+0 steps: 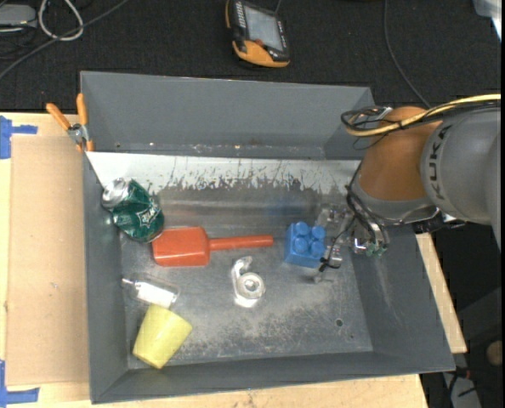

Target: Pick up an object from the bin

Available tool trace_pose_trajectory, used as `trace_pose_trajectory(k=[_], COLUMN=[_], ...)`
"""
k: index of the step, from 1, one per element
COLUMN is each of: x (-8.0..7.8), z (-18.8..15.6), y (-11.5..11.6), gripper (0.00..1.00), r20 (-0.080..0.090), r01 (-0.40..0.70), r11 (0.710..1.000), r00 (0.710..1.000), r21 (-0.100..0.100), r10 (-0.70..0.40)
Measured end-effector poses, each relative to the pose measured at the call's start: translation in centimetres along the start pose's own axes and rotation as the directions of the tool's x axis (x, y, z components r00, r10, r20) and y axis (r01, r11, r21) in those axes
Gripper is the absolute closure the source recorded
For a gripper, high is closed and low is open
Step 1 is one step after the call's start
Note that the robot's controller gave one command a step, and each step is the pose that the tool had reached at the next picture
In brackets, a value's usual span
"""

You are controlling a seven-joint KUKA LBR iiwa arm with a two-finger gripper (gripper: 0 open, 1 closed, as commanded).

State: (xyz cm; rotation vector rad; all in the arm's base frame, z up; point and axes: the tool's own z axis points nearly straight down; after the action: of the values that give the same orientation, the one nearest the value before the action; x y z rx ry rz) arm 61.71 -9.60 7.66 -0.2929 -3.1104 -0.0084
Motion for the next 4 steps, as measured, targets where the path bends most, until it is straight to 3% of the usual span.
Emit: trace_pose_trajectory(k=[1,2,3,4], x=[0.3,0.3,0.3,0.6], z=[0.7,0.6,0.5,-1.6], y=[1.6,1.6,1.6,1.6], gripper=[0.0,1.0,1.0,1.0], r20=[0.022,0.01,0.01,0.002], r01=[0.046,-0.129,-0.129,-0.128], r11=[0.999,0.992,0.992,0.992], r00=[0.999,0.992,0.992,0.992], r21=[0.004,-0.001,-0.001,0.001], r10=[-0.047,0.129,0.129,0.128])
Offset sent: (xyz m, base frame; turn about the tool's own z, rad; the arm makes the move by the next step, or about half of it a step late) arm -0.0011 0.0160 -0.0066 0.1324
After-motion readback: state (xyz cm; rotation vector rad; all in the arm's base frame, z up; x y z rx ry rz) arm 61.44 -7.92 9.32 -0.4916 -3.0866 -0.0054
